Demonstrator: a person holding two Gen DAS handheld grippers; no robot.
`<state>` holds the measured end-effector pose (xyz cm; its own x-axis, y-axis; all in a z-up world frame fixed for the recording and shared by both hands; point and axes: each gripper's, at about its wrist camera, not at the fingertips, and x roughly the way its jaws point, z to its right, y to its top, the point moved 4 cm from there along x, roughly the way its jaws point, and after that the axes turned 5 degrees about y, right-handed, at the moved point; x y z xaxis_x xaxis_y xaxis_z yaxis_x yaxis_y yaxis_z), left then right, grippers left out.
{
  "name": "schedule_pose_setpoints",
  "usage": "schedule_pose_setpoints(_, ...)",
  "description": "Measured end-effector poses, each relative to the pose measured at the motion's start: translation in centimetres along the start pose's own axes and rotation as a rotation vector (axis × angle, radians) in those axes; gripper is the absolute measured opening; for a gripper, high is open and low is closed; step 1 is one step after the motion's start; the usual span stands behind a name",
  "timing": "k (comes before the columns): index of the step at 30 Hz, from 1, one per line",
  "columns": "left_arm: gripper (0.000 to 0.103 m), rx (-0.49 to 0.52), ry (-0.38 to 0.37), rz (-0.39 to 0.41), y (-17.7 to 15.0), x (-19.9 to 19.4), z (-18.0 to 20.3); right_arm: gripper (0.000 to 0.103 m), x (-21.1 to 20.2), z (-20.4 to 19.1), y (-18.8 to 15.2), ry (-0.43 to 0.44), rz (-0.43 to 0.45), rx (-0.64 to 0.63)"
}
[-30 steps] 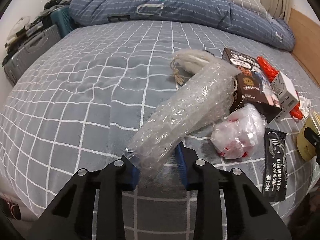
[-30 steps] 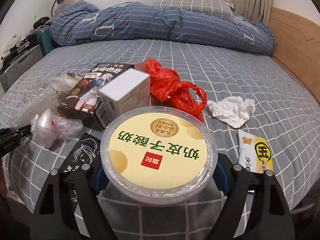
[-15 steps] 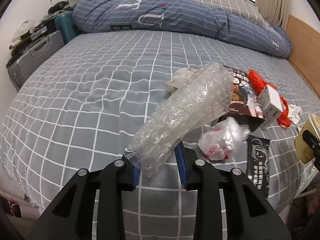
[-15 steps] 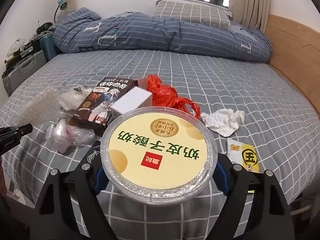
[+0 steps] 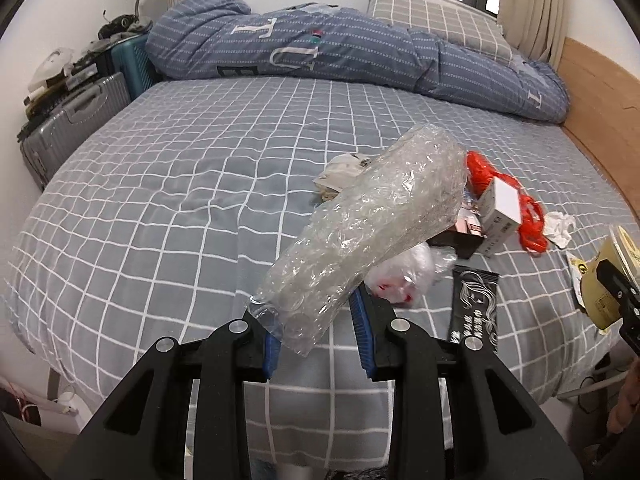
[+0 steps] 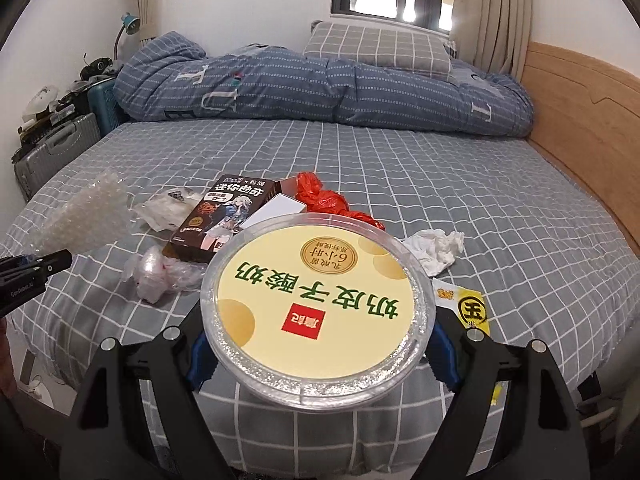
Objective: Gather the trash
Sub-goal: 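Carry the bubble wrap and the tub with both grippers over the floor bin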
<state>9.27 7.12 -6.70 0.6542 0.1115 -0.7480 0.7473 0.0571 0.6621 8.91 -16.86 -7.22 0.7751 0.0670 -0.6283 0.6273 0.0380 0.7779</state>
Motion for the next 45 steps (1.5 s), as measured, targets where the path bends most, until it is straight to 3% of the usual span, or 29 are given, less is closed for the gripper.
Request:
schedule_pose_setpoints(26, 0.03, 0.021, -0.057, 0.003, -7.5, -6.4, 2.1, 0.079, -6.1, -2.4, -6.1, 0.037, -0.025, -0.002)
schedule_pose_setpoints(45, 0.03, -0.002, -0.052, -0.1, -15.2, -7.8, 1.7, 0.079, -8.8, -4.5, -11.8, 0.067, -0.103, 0.017)
